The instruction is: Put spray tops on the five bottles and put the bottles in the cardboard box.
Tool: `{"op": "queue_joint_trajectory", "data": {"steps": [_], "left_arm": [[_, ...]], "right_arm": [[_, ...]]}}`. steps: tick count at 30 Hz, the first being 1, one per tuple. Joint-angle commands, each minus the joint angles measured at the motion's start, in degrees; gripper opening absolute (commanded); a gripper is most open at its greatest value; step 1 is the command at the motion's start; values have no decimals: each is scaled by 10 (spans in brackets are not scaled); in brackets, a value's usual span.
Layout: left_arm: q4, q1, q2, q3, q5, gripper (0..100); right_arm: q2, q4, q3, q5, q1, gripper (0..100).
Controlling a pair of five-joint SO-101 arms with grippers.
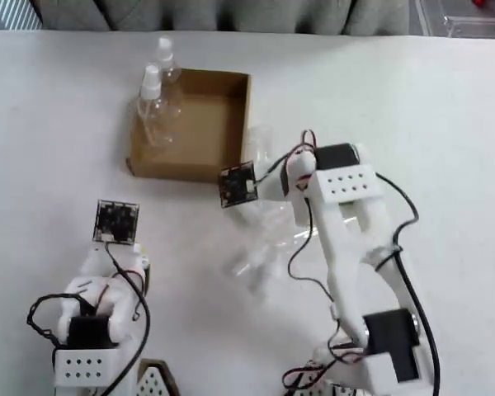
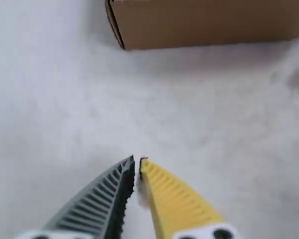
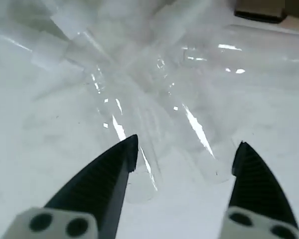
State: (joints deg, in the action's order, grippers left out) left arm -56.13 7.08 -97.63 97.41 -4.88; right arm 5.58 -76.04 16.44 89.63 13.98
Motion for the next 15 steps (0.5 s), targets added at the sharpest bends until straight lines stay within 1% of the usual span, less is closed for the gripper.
{"op": "queue_joint_trajectory", "data": {"steps": [1,7,12,15], "left_arm": [[-4,-4,-11,-1,-5,23],[-4,-4,-11,-1,-6,23],[-4,-4,-11,-1,-27,23],[-4,-4,-11,-1,-28,23]], "right_arm": [[-44,-40,-68,47,2,302],[-132,-51,-127,105,-15,317],[-204,-51,-163,111,-17,317],[-255,-51,-185,111,-17,317]]}}
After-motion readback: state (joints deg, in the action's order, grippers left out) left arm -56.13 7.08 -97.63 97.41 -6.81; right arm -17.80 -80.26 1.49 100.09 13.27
